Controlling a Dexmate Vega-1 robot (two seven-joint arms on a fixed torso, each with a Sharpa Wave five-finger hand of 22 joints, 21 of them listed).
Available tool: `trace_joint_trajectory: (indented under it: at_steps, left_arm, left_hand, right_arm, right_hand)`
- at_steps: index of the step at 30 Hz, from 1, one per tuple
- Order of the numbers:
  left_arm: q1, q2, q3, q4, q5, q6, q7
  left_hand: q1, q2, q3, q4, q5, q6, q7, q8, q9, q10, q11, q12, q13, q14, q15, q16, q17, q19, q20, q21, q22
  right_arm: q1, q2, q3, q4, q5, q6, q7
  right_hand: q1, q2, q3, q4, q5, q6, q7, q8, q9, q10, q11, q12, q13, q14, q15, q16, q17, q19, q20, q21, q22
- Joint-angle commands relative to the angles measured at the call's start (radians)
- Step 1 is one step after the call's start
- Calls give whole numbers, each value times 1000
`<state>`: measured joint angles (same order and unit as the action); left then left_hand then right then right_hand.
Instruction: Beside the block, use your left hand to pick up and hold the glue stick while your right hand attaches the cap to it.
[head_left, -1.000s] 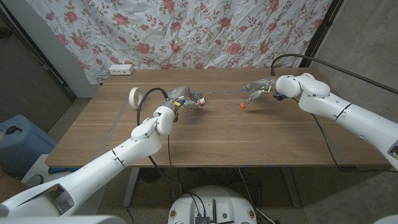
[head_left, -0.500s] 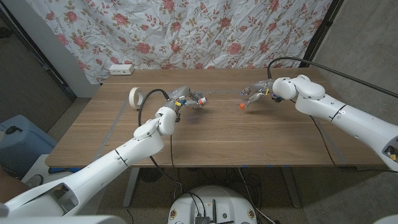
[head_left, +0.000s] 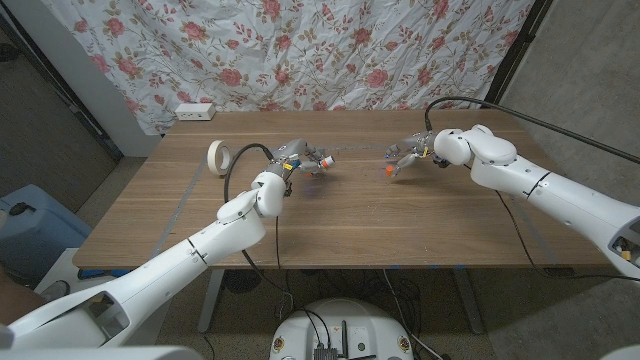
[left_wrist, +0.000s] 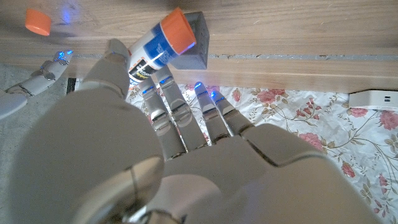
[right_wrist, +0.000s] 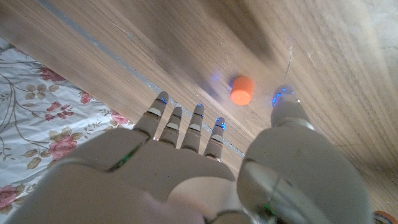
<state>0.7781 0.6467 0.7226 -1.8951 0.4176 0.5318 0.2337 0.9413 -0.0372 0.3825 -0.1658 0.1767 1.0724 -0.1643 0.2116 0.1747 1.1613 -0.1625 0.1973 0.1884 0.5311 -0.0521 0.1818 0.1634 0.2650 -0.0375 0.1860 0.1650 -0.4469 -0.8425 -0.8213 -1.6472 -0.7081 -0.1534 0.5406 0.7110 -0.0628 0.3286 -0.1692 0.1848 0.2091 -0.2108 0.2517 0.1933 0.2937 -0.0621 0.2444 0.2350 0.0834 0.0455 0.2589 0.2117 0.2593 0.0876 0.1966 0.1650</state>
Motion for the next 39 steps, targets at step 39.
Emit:
trace_joint_trajectory:
  at_steps: [39]
  left_arm:
    - [-3,8,26,-9,-11,3,0]
  left_hand:
    - [-18,60,-5,3,8,122,39,5,17,86,-61,9,4,15,-103,0,2,-8,-4,-1,3]
  right_arm:
    - [-23,38,-20,58,-104,25,-151]
  right_hand:
    - [137,-22,26,6,17,200,-8,69,11,218,-106,26,-10,164,-107,48,-2,126,-60,3,1]
